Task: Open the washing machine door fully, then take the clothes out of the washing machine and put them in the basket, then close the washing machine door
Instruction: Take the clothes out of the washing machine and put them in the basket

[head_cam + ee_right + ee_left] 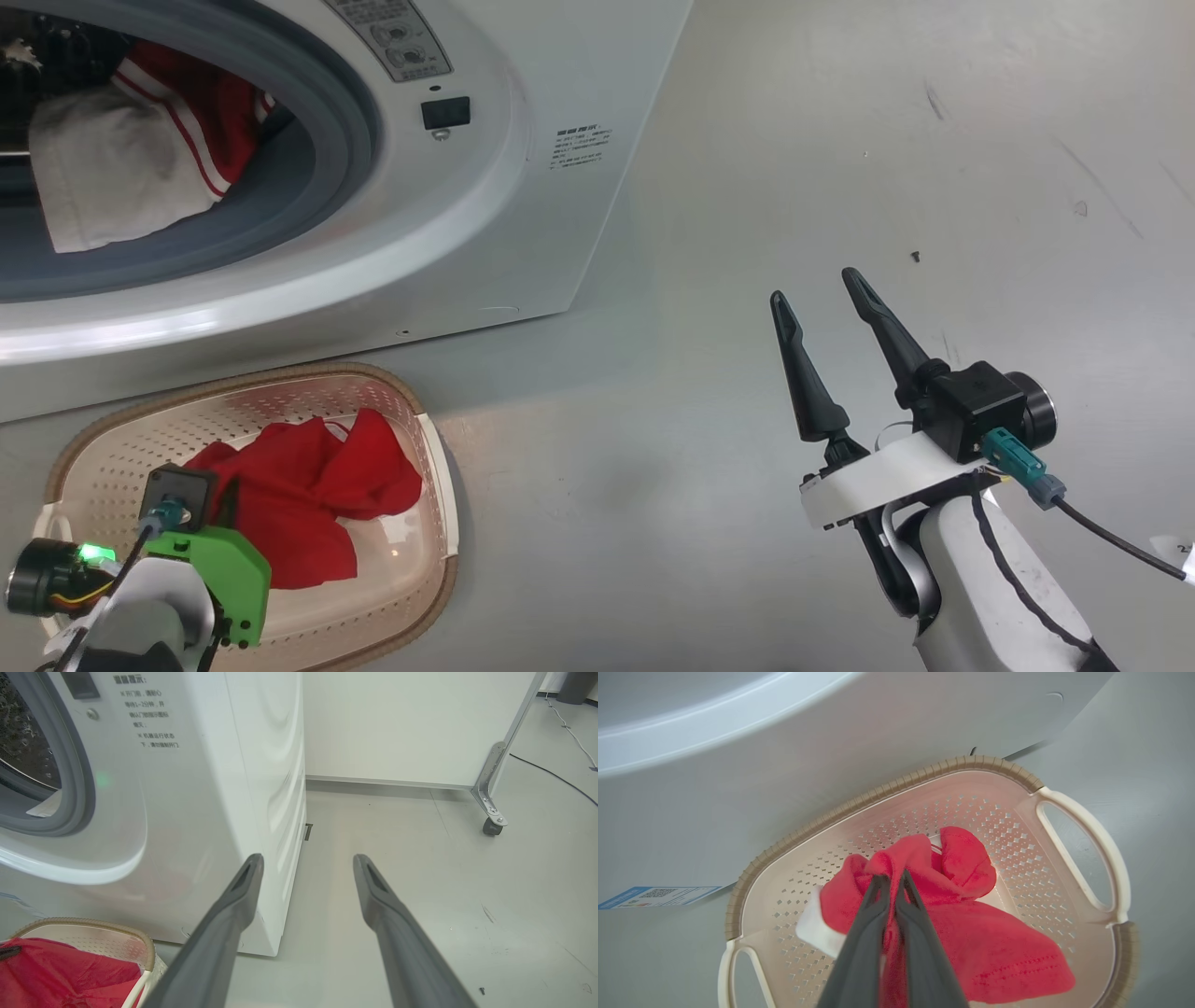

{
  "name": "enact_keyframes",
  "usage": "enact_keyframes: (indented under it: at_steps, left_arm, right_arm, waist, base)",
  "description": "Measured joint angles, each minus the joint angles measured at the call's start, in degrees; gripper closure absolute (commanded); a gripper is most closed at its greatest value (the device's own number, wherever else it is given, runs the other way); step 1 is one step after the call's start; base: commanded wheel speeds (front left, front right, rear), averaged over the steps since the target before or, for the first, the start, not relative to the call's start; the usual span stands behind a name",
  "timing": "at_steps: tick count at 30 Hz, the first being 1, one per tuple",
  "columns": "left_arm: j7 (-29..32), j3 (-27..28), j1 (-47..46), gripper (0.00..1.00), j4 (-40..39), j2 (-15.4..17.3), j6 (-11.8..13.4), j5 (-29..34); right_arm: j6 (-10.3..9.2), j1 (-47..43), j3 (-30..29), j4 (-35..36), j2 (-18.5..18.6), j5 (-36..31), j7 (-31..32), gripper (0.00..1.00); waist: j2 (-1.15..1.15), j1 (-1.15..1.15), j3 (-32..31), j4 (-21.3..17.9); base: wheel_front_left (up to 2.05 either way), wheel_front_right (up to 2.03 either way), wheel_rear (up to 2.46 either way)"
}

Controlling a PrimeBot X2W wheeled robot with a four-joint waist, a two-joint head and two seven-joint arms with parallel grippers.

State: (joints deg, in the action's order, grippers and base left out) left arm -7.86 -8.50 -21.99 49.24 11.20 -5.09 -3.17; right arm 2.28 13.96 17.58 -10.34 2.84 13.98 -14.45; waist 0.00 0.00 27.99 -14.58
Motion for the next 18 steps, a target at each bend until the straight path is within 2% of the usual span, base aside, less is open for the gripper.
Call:
enact_keyframes:
  at_steps: [9,18]
  left_arm:
    - [-0.66,0.47,-0.96,0.00,3.43,-0.32,0.20,-0.85]
    - [-4.10,0.58,-2.44,0.00,4.31,-1.82,0.24,-1.08]
  right_arm:
    - [-0.40,0.52,0.00,-0.44,-0.01,0.00,0.00,0.00]
    - [-0.41,0.52,-0.49,-1.42,-0.01,0.00,-0.01,0.00]
  waist:
    - [0.00,0.00,-0.78,0.66]
    - [0.00,0.00,-3.27,1.60]
  base:
    - [0.00,0.00,0.00]
    - [0.00,0.00,0.00]
